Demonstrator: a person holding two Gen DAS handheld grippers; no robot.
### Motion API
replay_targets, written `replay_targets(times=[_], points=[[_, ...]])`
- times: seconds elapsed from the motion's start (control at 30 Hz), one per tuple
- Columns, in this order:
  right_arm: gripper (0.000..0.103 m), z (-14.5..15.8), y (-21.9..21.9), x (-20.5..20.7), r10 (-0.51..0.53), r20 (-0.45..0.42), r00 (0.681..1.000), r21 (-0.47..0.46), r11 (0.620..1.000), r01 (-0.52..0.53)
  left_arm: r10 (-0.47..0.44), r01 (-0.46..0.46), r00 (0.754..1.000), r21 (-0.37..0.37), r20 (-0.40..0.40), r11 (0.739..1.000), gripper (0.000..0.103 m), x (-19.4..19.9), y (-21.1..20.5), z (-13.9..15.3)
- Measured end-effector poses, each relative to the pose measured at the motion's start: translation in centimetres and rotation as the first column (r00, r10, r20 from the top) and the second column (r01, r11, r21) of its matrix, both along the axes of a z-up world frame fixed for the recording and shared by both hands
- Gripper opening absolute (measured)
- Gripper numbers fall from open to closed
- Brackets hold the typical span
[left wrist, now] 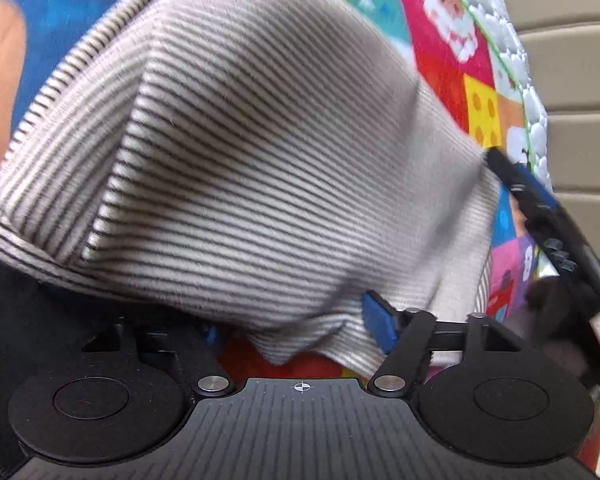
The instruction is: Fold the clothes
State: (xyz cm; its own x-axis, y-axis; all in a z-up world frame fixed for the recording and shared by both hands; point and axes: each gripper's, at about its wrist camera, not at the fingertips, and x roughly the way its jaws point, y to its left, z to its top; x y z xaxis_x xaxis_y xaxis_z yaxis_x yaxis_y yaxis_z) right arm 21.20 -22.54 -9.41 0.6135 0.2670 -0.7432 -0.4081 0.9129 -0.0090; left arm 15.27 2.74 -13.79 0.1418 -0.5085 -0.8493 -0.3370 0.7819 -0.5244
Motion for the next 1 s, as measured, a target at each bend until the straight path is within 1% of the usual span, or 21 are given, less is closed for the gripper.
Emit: replay_targets(times=[0.07, 0.13, 0.17, 0.23, 0.27, 0.3, 0.37, 0.4, 0.43, 0.47, 0.53, 0.57, 0.63, 0.67, 0.7, 0.73, 0.8, 0.87, 0.9, 0.97, 1.0], points=[[0.070, -1.2, 0.2, 0.0, 0.007, -0.011, 1.000, -0.045, 0.999, -0.008, -0.035, 0.033, 0.998, 0.036, 0.047, 0.999, 0.065, 1.5, 0.4, 0.7], [0.070, -1.7, 0.2, -0.4, 0.019, -0.008, 1.000, -0.074, 0.997, -0.020, -0.072, 0.064, 0.992, 0.085, 0.099, 0.994, 0.065, 3.2, 0.7, 1.2], [0.070, -1.7, 0.0, -0.5, 0.015, -0.016, 1.000, -0.071, 0.997, -0.016, -0.093, 0.079, 0.988, 0.109, 0.127, 0.991, 0.065, 4.2, 1.0, 1.3], [0.067, -1.6, -0.3, -0.6, 0.002, -0.050, 0.999, -0.047, 0.999, -0.004, -0.124, 0.090, 0.970, 0.163, 0.208, 0.982, 0.065, 6.1, 1.3, 1.9], [0.066, -1.6, -0.3, -0.8, 0.003, -0.070, 0.998, -0.034, 0.999, -0.006, -0.139, 0.092, 0.958, 0.191, 0.249, 0.977, 0.066, 7.1, 1.5, 2.2], [0.066, -1.5, -0.1, -1.2, 0.012, -0.085, 0.996, -0.025, 1.000, -0.014, -0.155, 0.087, 0.941, 0.227, 0.300, 0.970, 0.066, 8.1, 1.5, 2.6], [0.064, -1.5, 0.7, -2.1, 0.042, -0.109, 0.993, -0.014, 0.999, -0.043, -0.191, 0.059, 0.894, 0.315, 0.406, 0.947, 0.065, 9.5, 1.6, 3.5], [0.059, -1.4, 1.1, -2.6, 0.059, -0.116, 0.991, -0.011, 0.998, -0.061, -0.210, 0.037, 0.866, 0.362, 0.454, 0.931, 0.066, 10.1, 1.8, 4.0], [0.056, -1.3, 1.7, -3.0, 0.080, -0.117, 0.990, -0.008, 0.997, -0.082, -0.227, 0.012, 0.844, 0.405, 0.487, 0.914, 0.067, 10.8, 2.0, 4.3], [0.056, -1.3, 2.2, -3.4, 0.102, -0.118, 0.988, -0.006, 0.995, -0.103, -0.228, -0.007, 0.837, 0.426, 0.497, 0.904, 0.067, 11.3, 2.4, 4.5], [0.055, -1.1, 3.3, -4.3, 0.144, -0.120, 0.982, -0.001, 0.989, -0.145, -0.178, -0.049, 0.855, 0.417, 0.488, 0.908, 0.068, 12.1, 3.4, 4.4], [0.054, -0.9, 3.5, -4.5, 0.163, -0.126, 0.978, 0.017, 0.987, -0.162, -0.146, -0.066, 0.864, 0.397, 0.482, 0.915, 0.069, 12.1, 4.0, 4.4], [0.056, -0.2, 2.8, -4.2, 0.181, -0.131, 0.975, 0.085, 0.982, -0.171, -0.113, -0.069, 0.878, 0.357, 0.465, 0.932, 0.074, 11.3, 5.0, 4.6], [0.060, 0.3, 2.2, -3.9, 0.167, -0.125, 0.978, 0.119, 0.981, -0.152, -0.117, -0.052, 0.884, 0.343, 0.453, 0.938, 0.075, 10.3, 5.6, 4.9], [0.068, 0.7, 1.5, -3.4, 0.140, -0.119, 0.983, 0.150, 0.981, -0.122, -0.130, -0.024, 0.889, 0.327, 0.439, 0.945, 0.078, 9.4, 5.8, 5.1], [0.070, 1.0, 0.8, -3.0, 0.109, -0.127, 0.986, 0.182, 0.980, -0.085, -0.147, 0.012, 0.895, 0.307, 0.421, 0.952, 0.083, 8.5, 5.5, 5.1], [0.072, 1.0, -0.6, -2.1, 0.043, -0.173, 0.984, 0.244, 0.970, 0.000, -0.190, 0.092, 0.909, 0.267, 0.371, 0.959, 0.087, 7.3, 4.5, 4.5], [0.073, 0.2, -1.4, -1.5, 0.002, -0.253, 0.968, 0.285, 0.956, 0.073, -0.222, 0.157, 0.928, 0.227, 0.299, 0.961, 0.087, 5.9, 3.3, 3.5], [0.073, -0.3, -1.3, -1.6, -0.002, -0.287, 0.958, 0.282, 0.956, 0.086, -0.230, 0.180, 0.938, 0.203, 0.258, 0.963, 0.087, 5.2, 2.7, 2.9], [0.073, -1.4, -0.4, -2.3, 0.007, -0.329, 0.944, 0.244, 0.967, 0.078, -0.255, 0.209, 0.940, 0.208, 0.226, 0.956, 0.084, 3.9, 1.5, 2.3], [0.072, -1.7, 0.4, -3.0, 0.015, -0.327, 0.945, 0.206, 0.977, 0.055, -0.268, 0.222, 0.939, 0.214, 0.214, 0.951, 0.083, 3.3, 0.9, 2.0]])
